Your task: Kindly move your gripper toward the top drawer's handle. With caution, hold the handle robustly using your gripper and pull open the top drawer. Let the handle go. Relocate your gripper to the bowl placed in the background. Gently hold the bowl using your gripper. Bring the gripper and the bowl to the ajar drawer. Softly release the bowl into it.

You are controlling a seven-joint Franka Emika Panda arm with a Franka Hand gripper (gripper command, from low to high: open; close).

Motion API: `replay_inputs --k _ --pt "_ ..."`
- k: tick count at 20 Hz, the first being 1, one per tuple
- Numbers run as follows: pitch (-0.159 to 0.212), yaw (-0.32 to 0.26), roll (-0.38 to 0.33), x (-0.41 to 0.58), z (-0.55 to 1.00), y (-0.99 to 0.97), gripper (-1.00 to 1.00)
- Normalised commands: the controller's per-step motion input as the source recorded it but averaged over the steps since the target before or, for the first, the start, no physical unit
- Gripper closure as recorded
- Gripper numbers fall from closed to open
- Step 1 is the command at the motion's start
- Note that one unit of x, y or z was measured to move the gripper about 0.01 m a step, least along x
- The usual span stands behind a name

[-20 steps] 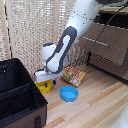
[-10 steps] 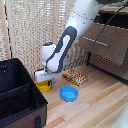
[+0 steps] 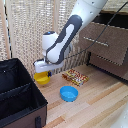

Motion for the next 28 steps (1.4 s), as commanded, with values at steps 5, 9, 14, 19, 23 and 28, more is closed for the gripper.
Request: replay_inputs --k 5,9,14,19,23,28 --pt "-0.018 -0.200 -0.004 -0.255 1.00 0.02 1.00" --pt "-0.001 -0.184 0.000 -0.184 1.00 0.00 1.00" --pt "0.003 -0.196 0.000 -0.012 1.00 0.00 1.00" --pt "0.027 -0.205 0.000 0.000 1.00 0.00 1.00" --pt "0.046 -0.236 0.000 -0.009 1.00 -0.07 1.00" --pt "0.119 -0.290 0.023 0.033 0.90 -0.30 1.00"
